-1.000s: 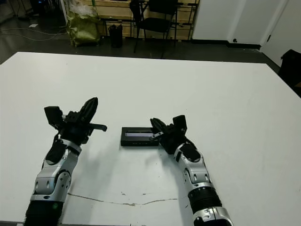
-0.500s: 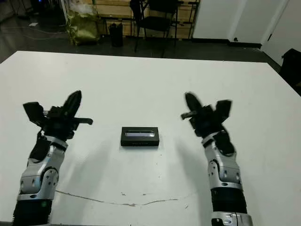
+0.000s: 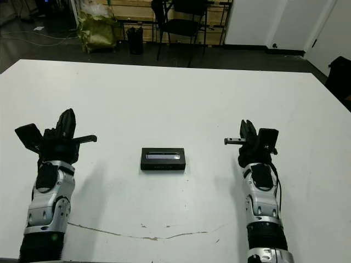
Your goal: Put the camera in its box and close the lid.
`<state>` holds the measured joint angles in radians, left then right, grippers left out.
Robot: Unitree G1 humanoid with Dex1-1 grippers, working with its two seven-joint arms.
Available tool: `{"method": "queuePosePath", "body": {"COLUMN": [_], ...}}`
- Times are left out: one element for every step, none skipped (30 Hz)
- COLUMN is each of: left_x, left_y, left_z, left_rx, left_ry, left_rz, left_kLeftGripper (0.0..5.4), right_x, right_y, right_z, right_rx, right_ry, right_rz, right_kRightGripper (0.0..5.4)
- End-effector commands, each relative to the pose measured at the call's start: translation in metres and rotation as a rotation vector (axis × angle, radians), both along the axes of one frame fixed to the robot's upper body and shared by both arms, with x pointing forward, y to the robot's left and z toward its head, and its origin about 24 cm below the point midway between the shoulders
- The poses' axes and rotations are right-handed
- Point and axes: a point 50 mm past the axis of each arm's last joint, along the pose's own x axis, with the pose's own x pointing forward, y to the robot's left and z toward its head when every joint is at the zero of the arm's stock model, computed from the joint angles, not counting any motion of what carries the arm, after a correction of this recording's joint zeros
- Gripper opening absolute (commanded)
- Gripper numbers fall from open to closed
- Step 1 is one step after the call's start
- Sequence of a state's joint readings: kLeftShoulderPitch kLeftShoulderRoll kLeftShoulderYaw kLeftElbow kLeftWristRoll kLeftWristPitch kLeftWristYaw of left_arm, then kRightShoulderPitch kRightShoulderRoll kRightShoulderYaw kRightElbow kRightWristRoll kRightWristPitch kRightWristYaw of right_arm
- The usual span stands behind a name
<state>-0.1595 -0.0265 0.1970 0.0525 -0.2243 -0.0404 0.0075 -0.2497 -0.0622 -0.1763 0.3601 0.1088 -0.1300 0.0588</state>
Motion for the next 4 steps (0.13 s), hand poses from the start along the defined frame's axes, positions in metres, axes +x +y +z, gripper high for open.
{"method": "queuePosePath", "body": {"left_x": [-0.0013,-0.0012,-0.0011,-0.0009], "left_y": [0.0009,0.0008,0.0007,0.0003], "left_z": [-0.0085,-0.009,-0.0094,-0.0095], "left_rx": [0.002,-0.002,-0.007,-0.011], "left_ry": [0.036,0.037,0.04,0.044], "left_rz": [0.009,0.007,0.004,0.0], "left_kLeftGripper": [0.02,0.02,0.02,0.02], "right_x": [-0.0045,-0.0049,-0.0051,-0.0053], "right_y": [0.002,0.0028,0.0034,0.004], "right_z": [-0.0053,-0.0053,-0.0053,-0.0054], "right_rx": [-0.014,-0.018,-0.019,-0.018], "right_ry": [0.044,0.042,0.043,0.044], "right_rz": [-0.002,0.004,0.007,0.006], "right_kRightGripper": [0.0,0.0,0.0,0.0]}}
